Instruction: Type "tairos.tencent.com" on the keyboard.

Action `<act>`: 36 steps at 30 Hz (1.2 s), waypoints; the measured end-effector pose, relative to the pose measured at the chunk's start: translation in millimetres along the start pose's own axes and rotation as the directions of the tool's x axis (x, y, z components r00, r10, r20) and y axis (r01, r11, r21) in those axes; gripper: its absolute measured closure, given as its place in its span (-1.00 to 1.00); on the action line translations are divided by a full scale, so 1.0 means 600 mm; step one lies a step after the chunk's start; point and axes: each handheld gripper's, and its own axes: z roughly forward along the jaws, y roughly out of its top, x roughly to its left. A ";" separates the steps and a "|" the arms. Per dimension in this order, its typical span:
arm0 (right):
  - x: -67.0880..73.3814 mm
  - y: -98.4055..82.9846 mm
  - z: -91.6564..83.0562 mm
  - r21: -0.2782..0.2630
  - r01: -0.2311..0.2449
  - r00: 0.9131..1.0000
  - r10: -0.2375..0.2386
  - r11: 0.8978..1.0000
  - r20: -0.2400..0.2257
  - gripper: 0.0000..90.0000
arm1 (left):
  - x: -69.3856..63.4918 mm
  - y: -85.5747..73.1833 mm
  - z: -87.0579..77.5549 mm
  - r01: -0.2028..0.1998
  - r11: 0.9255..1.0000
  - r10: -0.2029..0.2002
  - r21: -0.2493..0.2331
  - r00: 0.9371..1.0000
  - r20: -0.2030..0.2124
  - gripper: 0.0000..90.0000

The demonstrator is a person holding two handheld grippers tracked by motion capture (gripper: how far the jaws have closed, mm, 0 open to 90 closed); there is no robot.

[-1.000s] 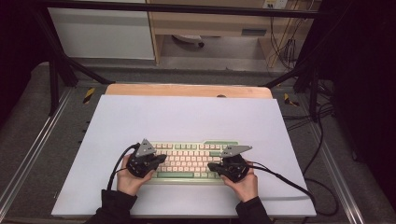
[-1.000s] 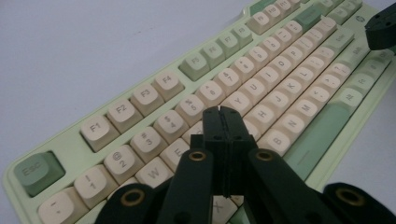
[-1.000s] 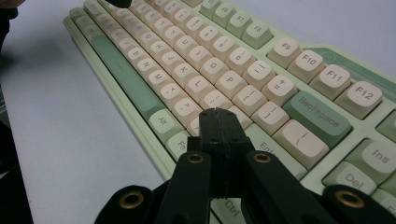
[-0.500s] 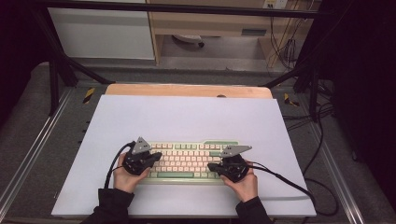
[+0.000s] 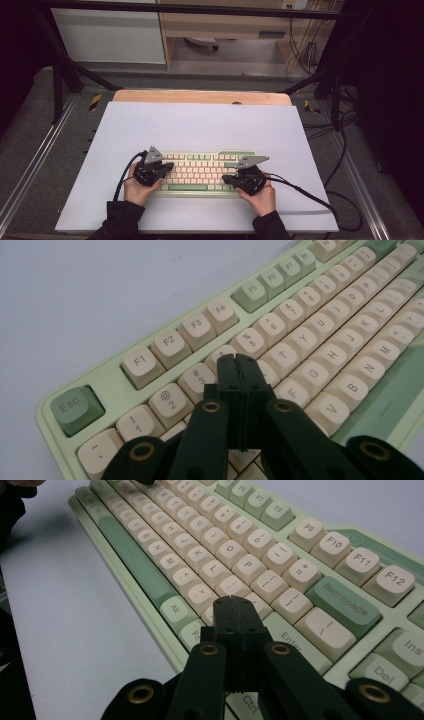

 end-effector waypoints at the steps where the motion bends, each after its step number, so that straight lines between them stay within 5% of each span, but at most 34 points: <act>1: 0.000 0.000 0.000 0.000 0.001 1.000 -0.001 1.000 -0.001 1.00 | 0.000 0.000 0.001 0.000 1.000 0.000 0.001 1.000 -0.001 1.00; 36: 0.000 0.002 -0.006 -0.011 -0.001 1.000 0.001 1.000 0.002 1.00 | -0.007 0.000 -0.014 -0.009 1.000 0.010 -0.020 1.000 0.021 1.00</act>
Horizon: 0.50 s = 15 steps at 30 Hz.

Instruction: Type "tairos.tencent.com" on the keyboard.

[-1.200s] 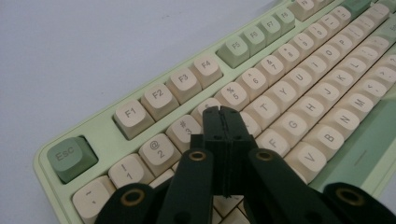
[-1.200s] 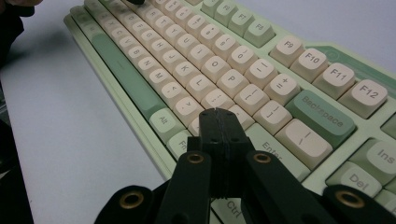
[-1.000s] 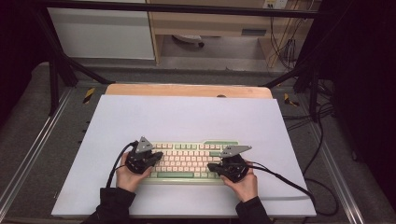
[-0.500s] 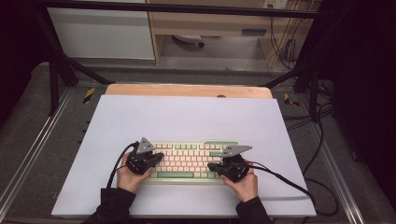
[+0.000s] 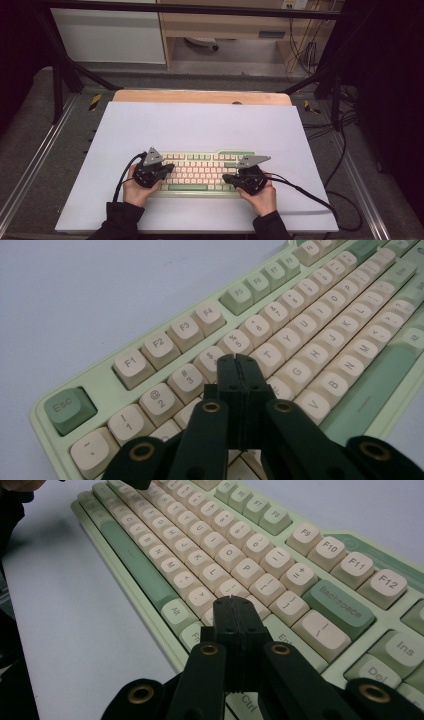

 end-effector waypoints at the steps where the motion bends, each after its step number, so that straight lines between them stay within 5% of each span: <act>1: 0.000 0.000 0.000 0.000 0.000 1.000 0.000 1.000 0.000 1.00 | 0.000 0.000 -0.001 0.002 1.000 -0.002 -0.001 1.000 0.001 1.00; 15: 0.004 0.005 -0.003 -0.016 -0.006 1.000 0.006 1.000 -0.010 1.00 | 0.004 -0.016 -0.021 0.005 1.000 -0.005 -0.006 1.000 0.016 1.00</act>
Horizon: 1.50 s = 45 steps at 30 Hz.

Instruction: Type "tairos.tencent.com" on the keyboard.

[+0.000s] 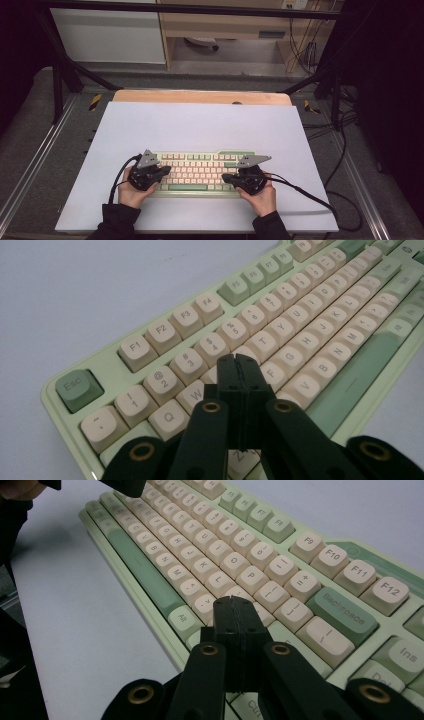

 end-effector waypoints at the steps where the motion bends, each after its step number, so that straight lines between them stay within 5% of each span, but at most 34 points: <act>1: 0.001 0.001 0.001 0.001 0.002 1.000 -0.002 1.000 -0.002 1.00 | 0.001 -0.002 -0.002 0.001 1.000 -0.001 -0.002 1.000 0.002 1.00; 17: 0.025 0.021 0.028 0.011 0.021 0.999 -0.021 1.000 -0.027 1.00 | 0.013 -0.020 -0.028 0.020 0.999 -0.020 -0.025 1.000 0.002 1.00; 45: 0.053 0.049 0.081 0.021 0.034 0.998 -0.033 0.999 -0.045 1.00 | 0.017 -0.023 -0.027 0.025 0.999 -0.025 -0.028 1.000 0.004 1.00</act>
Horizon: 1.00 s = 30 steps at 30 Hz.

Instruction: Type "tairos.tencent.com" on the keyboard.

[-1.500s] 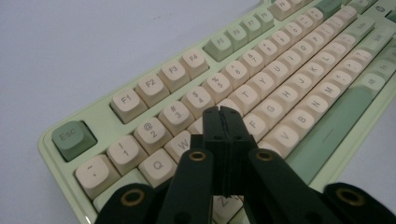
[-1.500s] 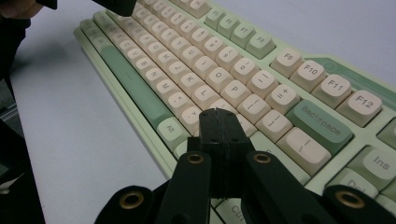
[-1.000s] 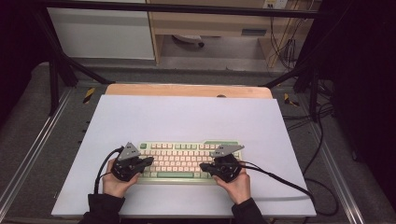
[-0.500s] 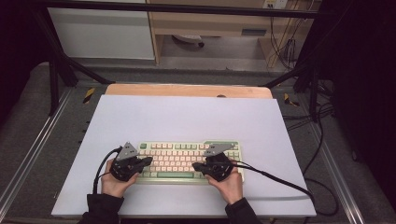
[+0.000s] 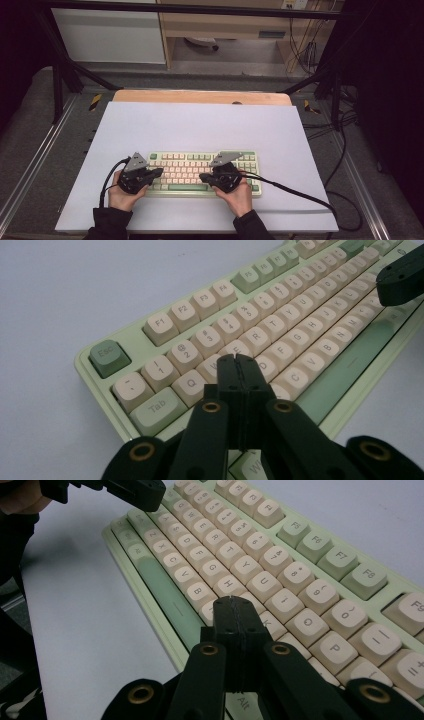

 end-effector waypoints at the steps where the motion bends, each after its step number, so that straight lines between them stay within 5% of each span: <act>1: 0.000 0.000 0.002 -0.003 0.001 1.000 -0.001 1.000 -0.001 1.00 | 0.000 0.000 0.001 -0.002 1.000 0.002 0.001 1.000 -0.001 1.00; 30: 0.011 0.004 0.053 0.034 0.003 1.000 -0.002 0.999 -0.019 1.00 | -0.001 0.000 0.001 -0.004 1.000 0.004 0.002 1.000 -0.001 1.00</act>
